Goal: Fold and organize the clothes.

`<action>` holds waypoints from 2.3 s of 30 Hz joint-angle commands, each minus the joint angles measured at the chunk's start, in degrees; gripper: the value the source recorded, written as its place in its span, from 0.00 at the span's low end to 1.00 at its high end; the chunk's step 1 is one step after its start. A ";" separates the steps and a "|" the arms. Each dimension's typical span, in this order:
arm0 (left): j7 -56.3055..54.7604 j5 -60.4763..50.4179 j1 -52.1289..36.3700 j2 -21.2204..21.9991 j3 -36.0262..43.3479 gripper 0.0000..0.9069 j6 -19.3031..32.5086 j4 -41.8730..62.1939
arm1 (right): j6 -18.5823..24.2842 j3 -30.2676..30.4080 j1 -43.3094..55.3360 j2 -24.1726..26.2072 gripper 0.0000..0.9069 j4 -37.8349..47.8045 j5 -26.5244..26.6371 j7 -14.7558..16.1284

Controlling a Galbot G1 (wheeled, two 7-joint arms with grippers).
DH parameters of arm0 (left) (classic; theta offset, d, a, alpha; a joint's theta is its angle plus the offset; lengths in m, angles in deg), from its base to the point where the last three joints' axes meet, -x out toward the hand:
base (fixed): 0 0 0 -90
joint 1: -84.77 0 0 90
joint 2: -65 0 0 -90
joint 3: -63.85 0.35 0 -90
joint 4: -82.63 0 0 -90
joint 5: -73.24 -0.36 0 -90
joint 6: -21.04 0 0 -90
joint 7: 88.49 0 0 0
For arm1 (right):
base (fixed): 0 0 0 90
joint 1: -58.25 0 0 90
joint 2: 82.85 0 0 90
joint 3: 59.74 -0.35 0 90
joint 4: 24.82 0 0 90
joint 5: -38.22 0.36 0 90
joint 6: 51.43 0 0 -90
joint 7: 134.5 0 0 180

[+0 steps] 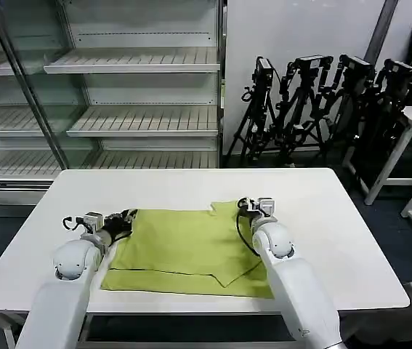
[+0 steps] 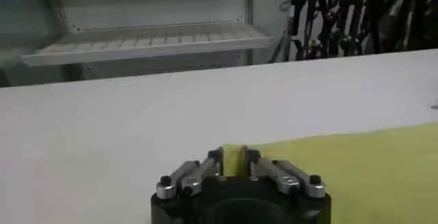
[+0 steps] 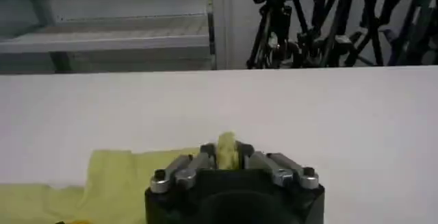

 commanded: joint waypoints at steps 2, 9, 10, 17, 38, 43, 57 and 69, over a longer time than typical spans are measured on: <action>-0.21 0.60 0.15 -0.16 -0.07 0.02 0.17 -0.81 | 0.86 -0.02 -0.08 0.06 0.00 -1.05 -1.28 0.53; -1.75 3.32 2.74 -0.18 -1.44 0.02 0.23 -5.31 | 0.38 -0.26 -3.52 2.33 0.00 -9.80 -1.32 0.67; -1.81 3.56 3.56 -0.09 -2.05 0.02 0.23 -6.76 | 0.08 -0.40 -4.34 2.85 0.00 -11.65 -1.06 0.58; -2.31 4.17 10.40 1.42 -5.57 0.02 0.85 -16.09 | -0.32 -1.95 -11.48 5.99 0.00 -22.85 0.35 0.47; -1.62 4.88 27.19 4.52 -13.78 0.02 3.02 -29.69 | -0.22 -4.12 -32.05 8.62 0.00 -41.31 -3.90 0.32; -1.32 4.58 28.03 4.95 -13.40 0.02 3.07 -30.45 | -0.24 -4.86 -33.74 9.13 0.00 -42.84 -4.94 0.81; -1.28 2.64 29.32 5.36 -13.81 0.02 2.00 -31.37 | -0.22 -5.64 -36.75 9.14 0.00 -44.22 -6.55 0.87; -0.50 1.18 32.04 5.55 -13.42 1.00 1.75 -33.04 | -0.33 -6.57 -39.49 9.45 1.00 -45.48 -7.01 0.20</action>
